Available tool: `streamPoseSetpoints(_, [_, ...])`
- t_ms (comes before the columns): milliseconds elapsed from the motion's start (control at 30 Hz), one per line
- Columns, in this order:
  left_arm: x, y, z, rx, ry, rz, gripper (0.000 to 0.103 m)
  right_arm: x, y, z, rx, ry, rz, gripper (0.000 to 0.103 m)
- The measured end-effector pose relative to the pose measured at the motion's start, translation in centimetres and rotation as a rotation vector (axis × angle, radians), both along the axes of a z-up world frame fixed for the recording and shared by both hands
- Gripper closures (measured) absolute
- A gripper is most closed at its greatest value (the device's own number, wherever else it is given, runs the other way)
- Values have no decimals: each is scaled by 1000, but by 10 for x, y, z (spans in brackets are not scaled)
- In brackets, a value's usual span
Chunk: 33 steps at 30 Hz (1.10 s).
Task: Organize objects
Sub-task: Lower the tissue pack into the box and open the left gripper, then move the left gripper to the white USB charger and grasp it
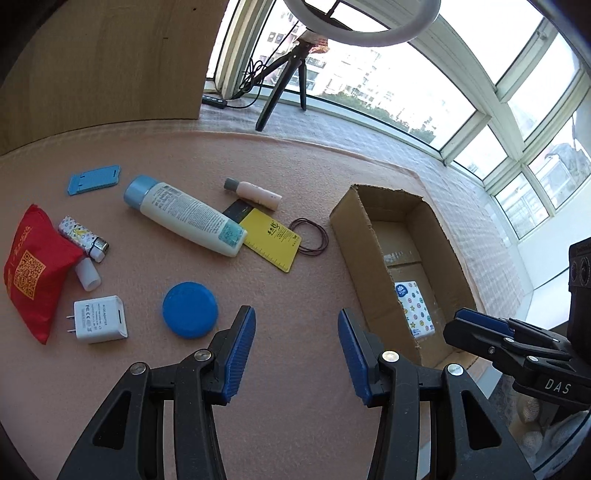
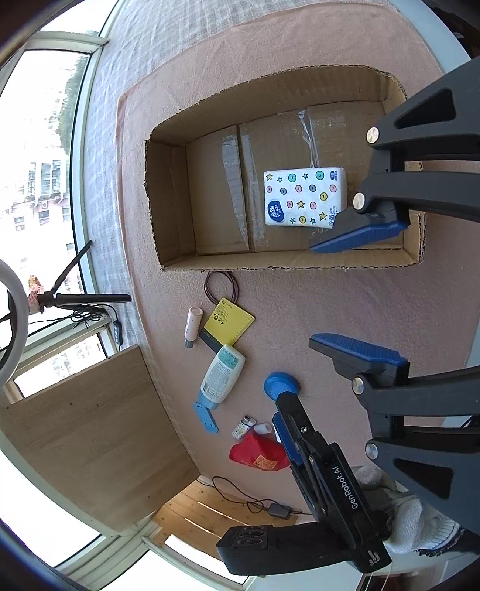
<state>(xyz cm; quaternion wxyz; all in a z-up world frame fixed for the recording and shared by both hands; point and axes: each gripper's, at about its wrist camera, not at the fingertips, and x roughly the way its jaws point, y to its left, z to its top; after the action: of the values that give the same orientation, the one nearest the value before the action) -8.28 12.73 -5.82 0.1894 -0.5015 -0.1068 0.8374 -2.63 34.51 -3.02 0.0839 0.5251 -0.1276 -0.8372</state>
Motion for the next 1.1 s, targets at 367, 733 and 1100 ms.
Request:
streamPoseSetpoints(367, [-32, -93, -28, -54, -77, 146, 53, 9, -46, -6, 16, -6, 40, 60])
streamPoseSetpoints(733, [-64, -133, -56, -74, -142, 191, 53, 17, -65, -16, 10, -32, 35, 57])
streamPoseSetpoints(1100, [-72, -139, -70, -54, -174, 157, 63, 14, -71, -25, 8, -62, 29, 57])
